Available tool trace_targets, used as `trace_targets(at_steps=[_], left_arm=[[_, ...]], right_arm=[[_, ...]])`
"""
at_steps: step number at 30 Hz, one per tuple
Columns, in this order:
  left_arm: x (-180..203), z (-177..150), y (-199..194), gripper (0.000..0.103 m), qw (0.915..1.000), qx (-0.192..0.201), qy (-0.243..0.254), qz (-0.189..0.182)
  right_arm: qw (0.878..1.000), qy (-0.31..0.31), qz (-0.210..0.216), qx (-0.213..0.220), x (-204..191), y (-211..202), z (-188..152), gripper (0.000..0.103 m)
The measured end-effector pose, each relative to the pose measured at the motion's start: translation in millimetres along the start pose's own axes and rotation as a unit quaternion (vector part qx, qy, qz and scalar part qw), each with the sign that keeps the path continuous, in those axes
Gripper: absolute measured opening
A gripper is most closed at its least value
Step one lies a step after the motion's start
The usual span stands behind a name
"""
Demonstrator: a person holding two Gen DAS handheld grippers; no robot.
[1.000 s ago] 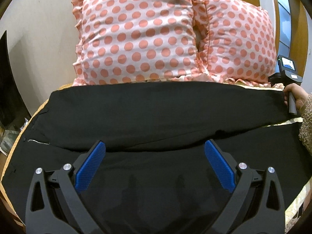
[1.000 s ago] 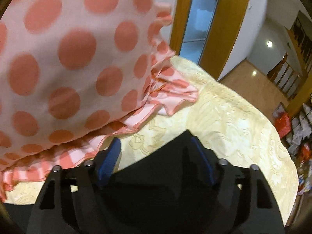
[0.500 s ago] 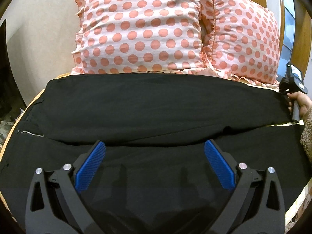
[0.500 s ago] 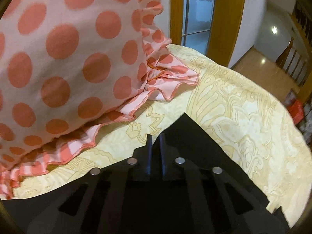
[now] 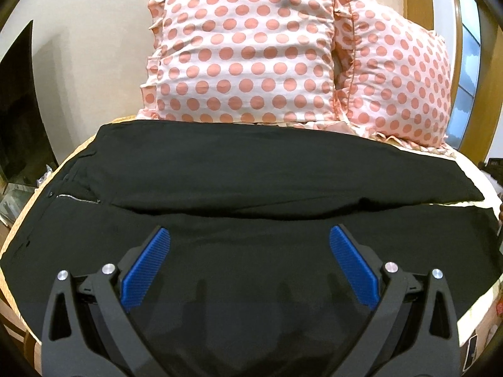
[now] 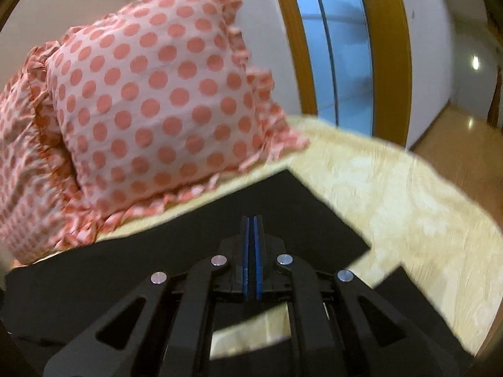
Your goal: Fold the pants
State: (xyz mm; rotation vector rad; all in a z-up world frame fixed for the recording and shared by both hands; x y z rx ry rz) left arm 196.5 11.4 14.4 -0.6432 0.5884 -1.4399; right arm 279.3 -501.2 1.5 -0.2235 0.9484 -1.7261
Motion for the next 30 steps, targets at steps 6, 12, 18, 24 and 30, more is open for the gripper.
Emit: trace_targets(at_steps=[6, 12, 18, 24, 30], left_arm=[[9, -3, -11, 0.101, 0.9998, 0.013, 0.012, 0.004], [3, 3, 2, 0.101, 0.9998, 0.006, 0.008, 0.016], [-3, 8, 21, 0.101, 0.9997, -0.007, 0.01, 0.02], [-5, 6, 31, 0.101, 0.9997, -0.02, 0.008, 0.008], [-8, 4, 28, 0.101, 0.9999, -0.015, -0.001, 0.005]], right_arm=[[0.995, 0.071, 0.005, -0.073, -1, 45, 23, 0.034], [0.984, 0.111, -0.096, -0.103, -4, 114, 59, 0.049], [0.967, 0.123, -0.193, -0.113, -8, 154, 69, 0.049], [0.962, 0.1, -0.241, -0.082, -4, 147, 64, 0.012], [0.977, 0.164, -0.114, -0.075, 20, 127, 58, 0.001]])
Point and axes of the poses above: each gripper's, at about its wrist camera, not at the fingertips, and y roughly the way its jaws point, x to its right, z to its top, the point moved 8 cm from there along y, roughly the way its jaws point, and after that the axes turned 8 degrees about -x, right-handed, at the moved point
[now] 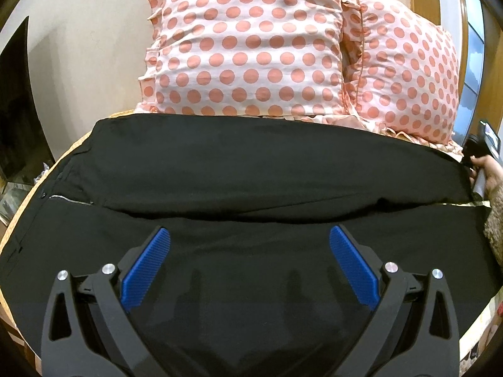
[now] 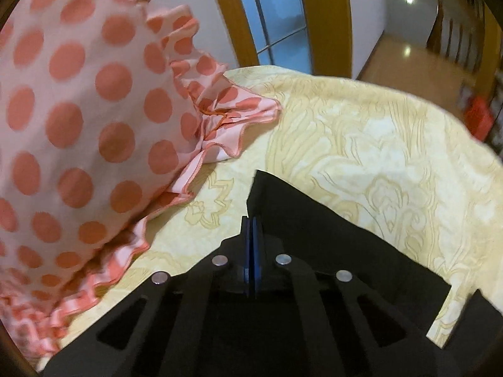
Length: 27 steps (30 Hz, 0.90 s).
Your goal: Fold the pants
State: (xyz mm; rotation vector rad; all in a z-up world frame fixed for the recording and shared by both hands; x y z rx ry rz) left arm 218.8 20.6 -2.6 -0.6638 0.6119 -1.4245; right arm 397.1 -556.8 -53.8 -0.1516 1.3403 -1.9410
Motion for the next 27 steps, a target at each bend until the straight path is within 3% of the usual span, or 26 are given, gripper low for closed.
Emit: trace_targets(at_steps=[2, 7, 13, 21, 25, 27], left_arm=[[0, 0, -3, 0.101, 1.0, 0.001, -0.002, -0.003], [-3, -3, -15, 0.101, 0.9999, 0.014, -0.001, 0.004], [-3, -4, -31, 0.101, 0.9995, 0.029, -0.009, 0.001], [15, -7, -51, 0.101, 0.9988, 0.047, 0.009, -0.007], [22, -9, -59, 0.101, 0.9984, 0.055, 0.012, -0.011], [25, -10, -59, 0.101, 0.9986, 0.051, 0.011, -0.011]], right_arm=[[0.998, 0.012, 0.05, 0.02, 6, -13, -1, 0.001], [0.989, 0.008, 0.132, 0.072, 15, -64, -11, 0.001], [0.973, -0.014, 0.201, 0.113, 38, -136, -51, 0.001], [0.967, -0.038, 0.22, 0.122, 98, -185, -153, 0.001], [0.972, -0.018, 0.207, 0.107, 130, -182, -190, 0.001], [0.973, -0.01, 0.212, 0.087, 135, -173, -193, 0.001]])
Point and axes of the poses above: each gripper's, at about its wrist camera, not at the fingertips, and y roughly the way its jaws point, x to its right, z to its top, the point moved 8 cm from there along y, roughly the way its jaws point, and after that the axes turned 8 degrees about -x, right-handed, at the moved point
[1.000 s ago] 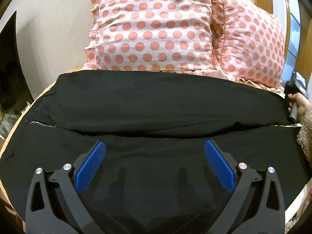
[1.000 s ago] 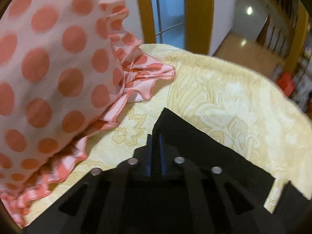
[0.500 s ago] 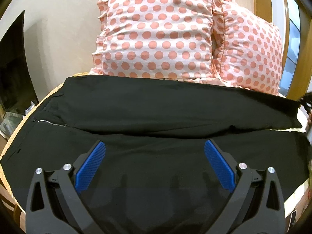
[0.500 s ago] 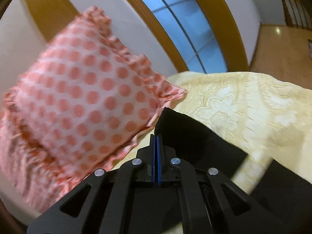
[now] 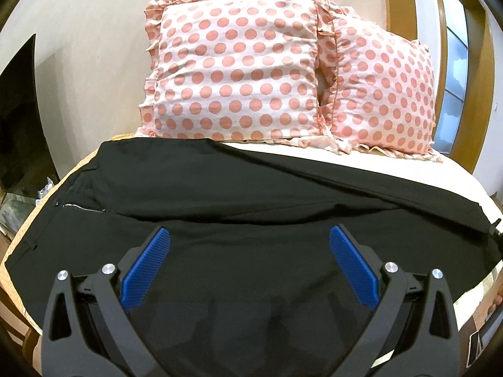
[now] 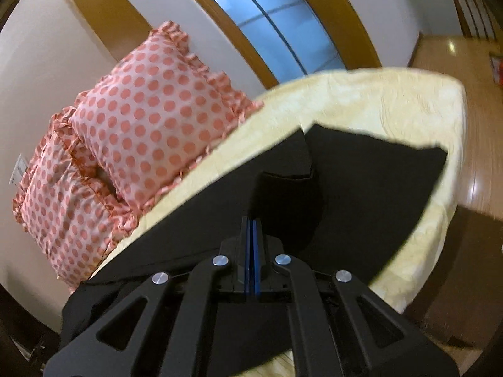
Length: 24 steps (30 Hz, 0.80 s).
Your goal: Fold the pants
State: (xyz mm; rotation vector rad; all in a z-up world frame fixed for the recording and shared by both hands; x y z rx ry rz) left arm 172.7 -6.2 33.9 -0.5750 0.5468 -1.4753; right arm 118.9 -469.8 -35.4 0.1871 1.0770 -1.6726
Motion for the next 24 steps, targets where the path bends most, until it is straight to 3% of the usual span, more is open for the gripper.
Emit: trace_targets(at_steps=[2, 4, 9, 14, 16, 18, 24], left_arm=[[2, -2, -1, 0.101, 1.0, -0.003, 0.0, -0.001], [1, -3, -3, 0.101, 1.0, -0.002, 0.001, 0.003], [-4, -3, -6, 0.101, 0.9999, 0.0, -0.004, 0.015], [-7, -2, -8, 0.101, 0.9996, 0.004, -0.004, 0.029], [-8, -2, -9, 0.101, 0.999, 0.008, -0.002, 0.044], [-10, -2, -11, 0.101, 0.9986, 0.012, -0.001, 0.052], [-24, 0, -21, 0.101, 0.9976, 0.031, -0.026, 0.057]], right_arm=[[1.0, 0.018, 0.01, -0.011, 7, 2, -1, 0.002], [0.999, 0.036, 0.011, -0.022, 14, 6, -2, 0.011], [0.997, 0.061, 0.028, -0.037, 25, 10, -7, 0.02], [0.996, 0.082, 0.037, -0.024, 29, 14, 2, 0.019], [0.996, 0.08, 0.034, -0.01, 29, 15, 8, 0.007], [0.996, 0.08, 0.043, 0.001, 29, 13, 15, 0.005], [0.992, 0.089, 0.054, 0.073, 35, -25, 39, 0.004]])
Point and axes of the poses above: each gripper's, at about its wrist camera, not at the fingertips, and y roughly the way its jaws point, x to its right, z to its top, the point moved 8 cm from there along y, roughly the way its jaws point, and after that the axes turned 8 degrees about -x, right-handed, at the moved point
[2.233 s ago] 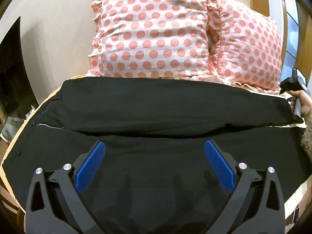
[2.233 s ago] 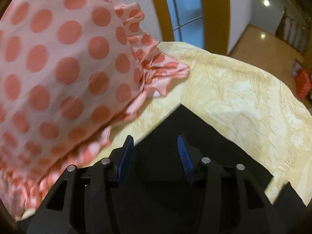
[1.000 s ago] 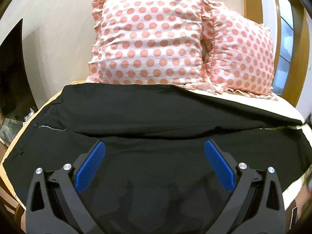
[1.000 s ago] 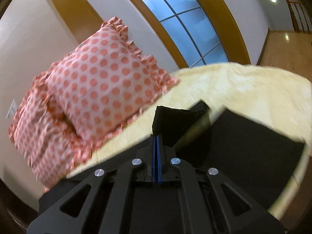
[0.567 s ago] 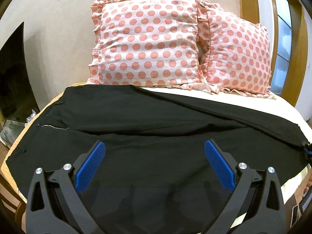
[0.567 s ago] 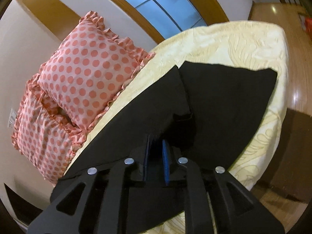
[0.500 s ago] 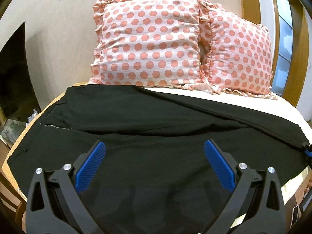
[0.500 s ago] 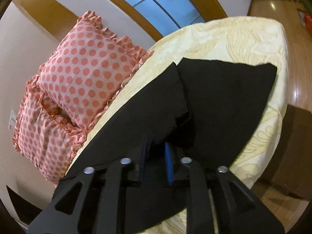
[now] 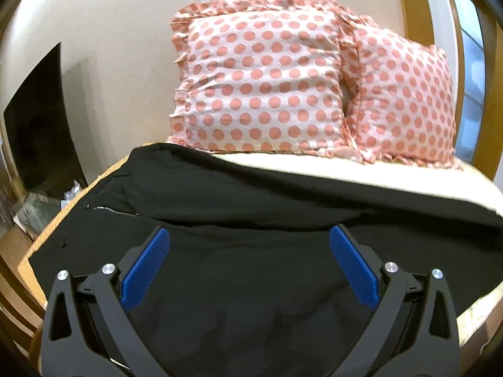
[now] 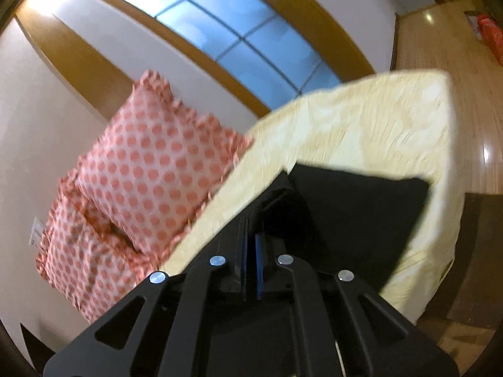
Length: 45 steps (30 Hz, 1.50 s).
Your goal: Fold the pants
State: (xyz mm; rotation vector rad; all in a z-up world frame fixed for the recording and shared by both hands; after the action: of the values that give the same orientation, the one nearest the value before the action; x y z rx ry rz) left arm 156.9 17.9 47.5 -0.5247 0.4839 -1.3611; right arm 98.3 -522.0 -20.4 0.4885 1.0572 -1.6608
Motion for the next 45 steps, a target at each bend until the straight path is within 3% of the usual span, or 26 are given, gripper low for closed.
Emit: trace_targets(at_steps=[3, 7, 11, 15, 20, 24, 30, 32, 33, 34, 39, 45], left_arm=[[-14, 4, 3, 0.101, 0.9998, -0.002, -0.019, 0.0], [-41, 18, 28, 0.101, 0.9982, -0.057, -0.018, 0.002], [-78, 50, 60, 0.101, 0.9968, -0.063, -0.037, 0.034], [-104, 92, 105, 0.101, 0.9944, -0.067, -0.041, 0.071], [-118, 130, 184, 0.1, 0.9875, -0.124, -0.078, 0.057], [-130, 140, 247, 0.081, 0.9749, -0.183, -0.104, 0.072], [-140, 121, 294, 0.047, 0.9483, -0.268, -0.159, 0.059], [-143, 118, 293, 0.033, 0.947, -0.267, -0.17, 0.054], [-144, 118, 292, 0.018, 0.9472, -0.266, -0.171, 0.055], [-144, 119, 287, 0.014, 0.9491, -0.26, -0.17, 0.052], [-145, 128, 239, 0.006, 0.9616, -0.215, -0.159, 0.061], [-143, 124, 129, 0.006, 0.9788, -0.136, -0.148, 0.041]], right_arm=[[1.0, 0.002, -0.023, 0.002, 17, -13, -3, 0.004], [0.999, 0.008, -0.039, -0.025, 38, -6, -12, 0.004], [0.998, -0.013, -0.045, -0.028, 36, 0, -12, 0.004], [0.998, -0.03, -0.055, -0.032, 35, 2, -13, 0.004], [0.996, -0.04, -0.071, -0.037, 37, 7, -14, 0.004], [0.994, -0.055, -0.084, -0.037, 33, 9, -13, 0.004], [0.991, -0.082, -0.099, -0.034, 27, 11, -11, 0.004], [0.991, -0.083, -0.1, -0.037, 27, 14, -11, 0.004], [0.991, -0.082, -0.1, -0.039, 27, 16, -11, 0.004], [0.991, -0.08, -0.099, -0.043, 28, 18, -11, 0.004], [0.992, -0.061, -0.092, -0.06, 30, 19, -10, 0.006], [0.993, -0.035, -0.079, -0.082, 39, 18, -12, 0.016]])
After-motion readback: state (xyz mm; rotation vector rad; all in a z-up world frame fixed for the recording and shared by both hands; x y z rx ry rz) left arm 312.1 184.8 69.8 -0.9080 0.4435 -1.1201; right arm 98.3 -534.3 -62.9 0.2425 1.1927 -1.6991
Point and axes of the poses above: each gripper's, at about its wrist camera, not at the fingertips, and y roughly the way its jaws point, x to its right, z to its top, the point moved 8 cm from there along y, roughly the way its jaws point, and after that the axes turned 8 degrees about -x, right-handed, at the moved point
